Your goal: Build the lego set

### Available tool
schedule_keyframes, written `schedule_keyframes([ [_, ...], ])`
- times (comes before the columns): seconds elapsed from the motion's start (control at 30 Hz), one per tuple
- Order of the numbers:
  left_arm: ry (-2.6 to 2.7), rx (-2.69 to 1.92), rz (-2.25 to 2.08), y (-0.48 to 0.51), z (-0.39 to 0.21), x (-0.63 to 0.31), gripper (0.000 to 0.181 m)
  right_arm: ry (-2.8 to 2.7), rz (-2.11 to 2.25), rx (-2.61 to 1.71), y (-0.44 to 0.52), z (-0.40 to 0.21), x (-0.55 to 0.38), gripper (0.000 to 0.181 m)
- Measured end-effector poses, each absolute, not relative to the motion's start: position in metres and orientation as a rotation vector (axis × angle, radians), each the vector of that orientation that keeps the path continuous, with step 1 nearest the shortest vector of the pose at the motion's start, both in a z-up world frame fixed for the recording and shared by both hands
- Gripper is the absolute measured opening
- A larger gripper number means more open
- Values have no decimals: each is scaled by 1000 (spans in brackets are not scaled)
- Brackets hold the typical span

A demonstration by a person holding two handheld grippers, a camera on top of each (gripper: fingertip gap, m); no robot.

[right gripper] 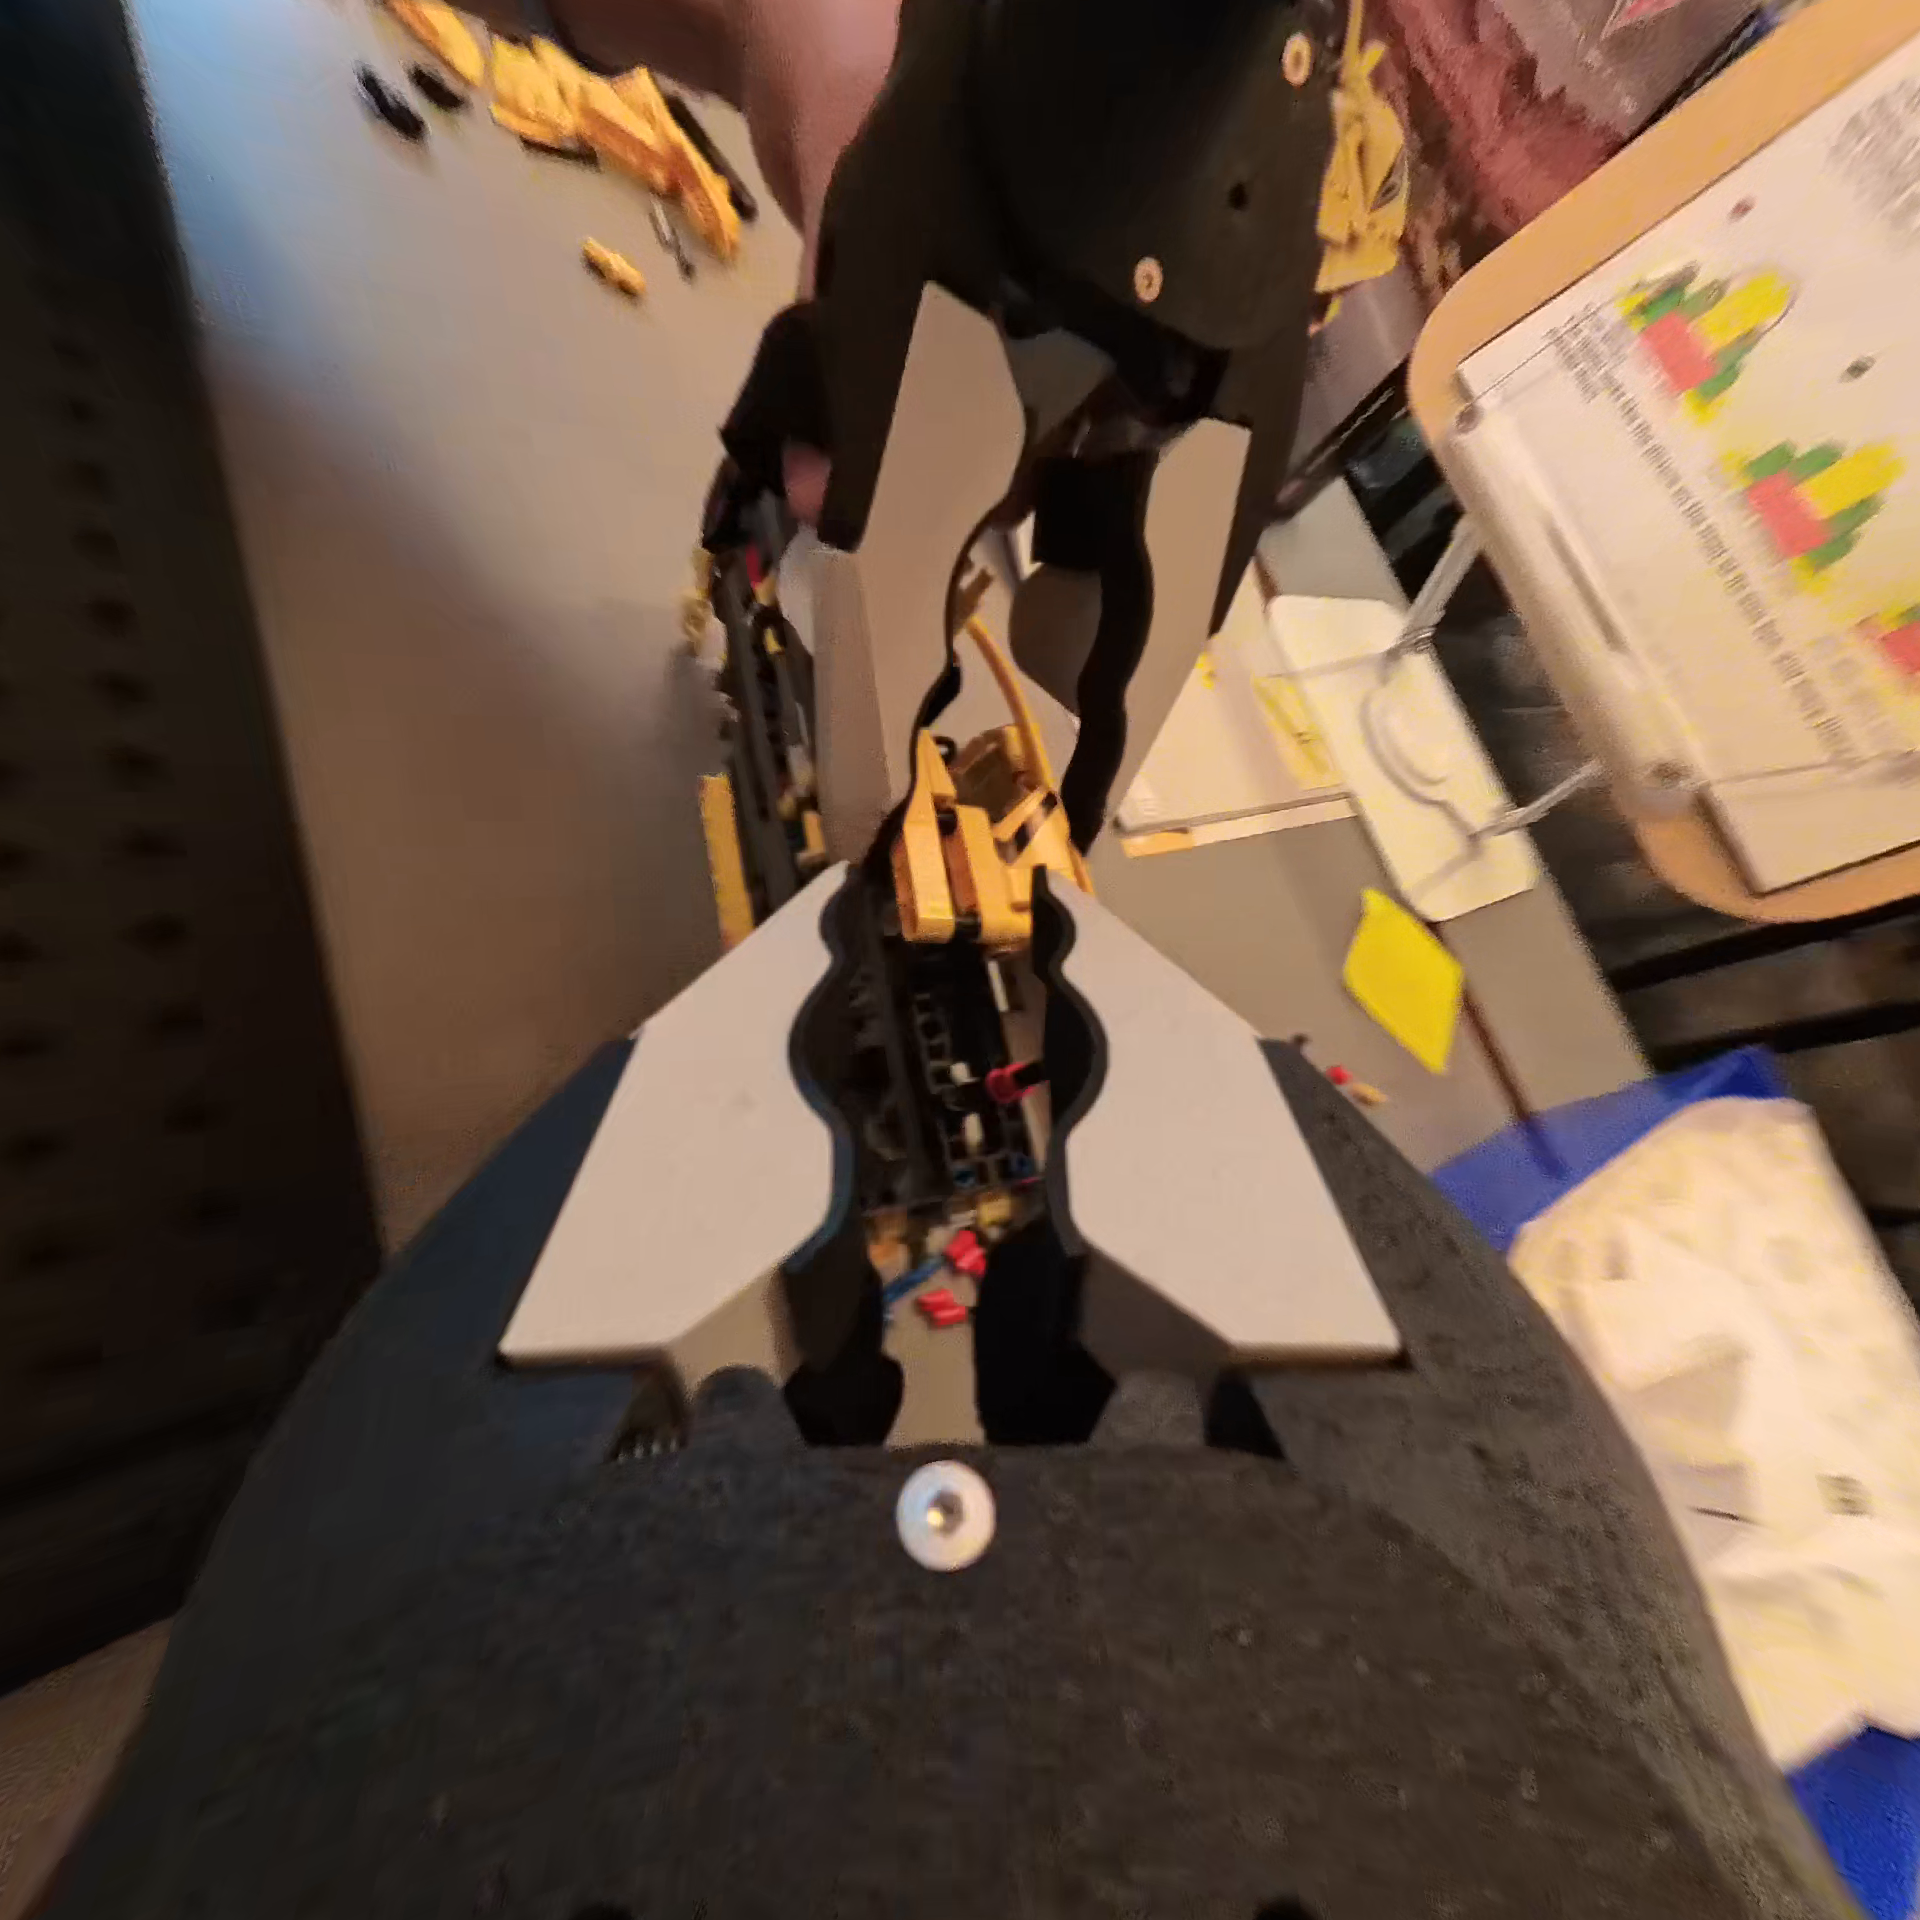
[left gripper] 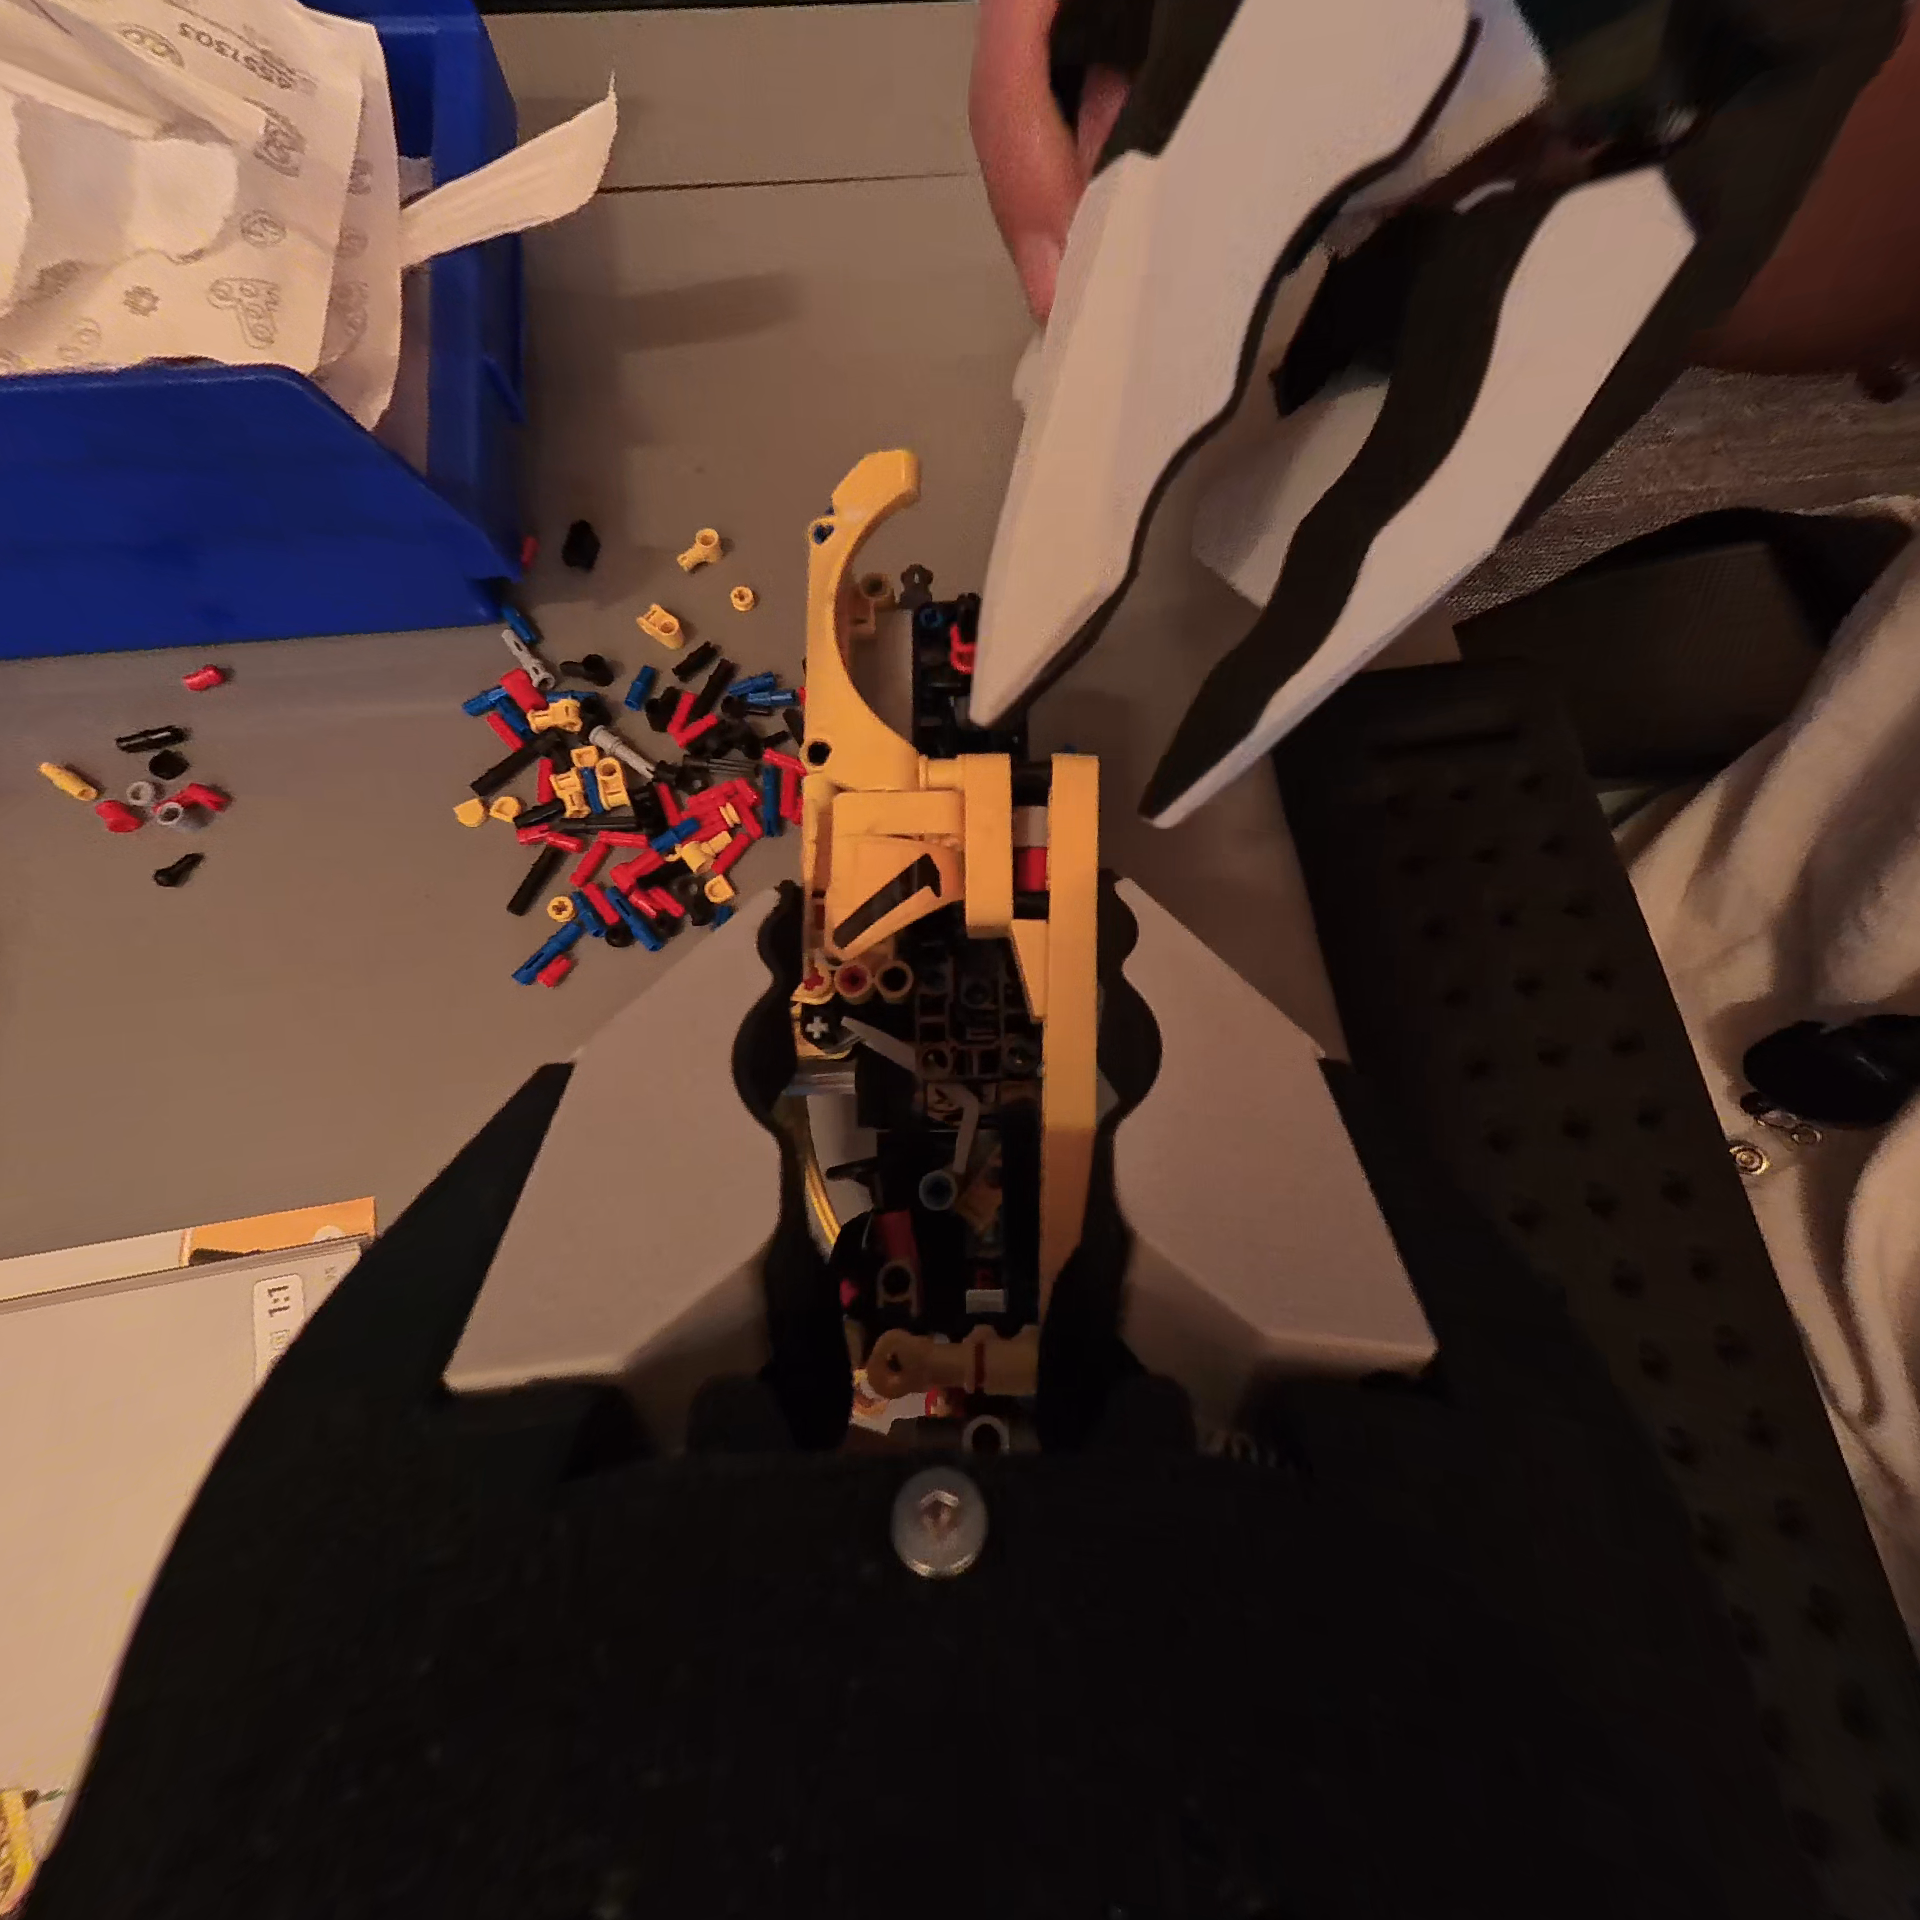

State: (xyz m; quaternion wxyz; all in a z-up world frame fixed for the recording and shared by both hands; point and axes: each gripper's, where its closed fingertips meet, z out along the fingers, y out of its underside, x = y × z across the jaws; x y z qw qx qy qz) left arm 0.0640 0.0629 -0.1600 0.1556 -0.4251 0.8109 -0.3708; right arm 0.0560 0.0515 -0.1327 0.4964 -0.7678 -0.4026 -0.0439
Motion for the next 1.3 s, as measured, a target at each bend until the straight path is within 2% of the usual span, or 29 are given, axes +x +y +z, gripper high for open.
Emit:
schedule_keyframes([
  [0.23, 2306, -1229, -1075, 63, -160, 64, 56, -1153, -309, -1756, 54, -140, 55, 10],
  [0.63, 2308, -1237, -1081, 63, -160, 64, 56, -1248, -589, -1709, 53, -145, 62, 23],
  [0.97, 2307, -1204, -1045, 62, -160, 63, 56, -1221, -573, -1717, 54, -148, 60, 15],
  [1.3, 2289, -1217, -1056, 63, -159, 64, 54, -1171, -403, -1776, 56, -147, 61, 14],
])
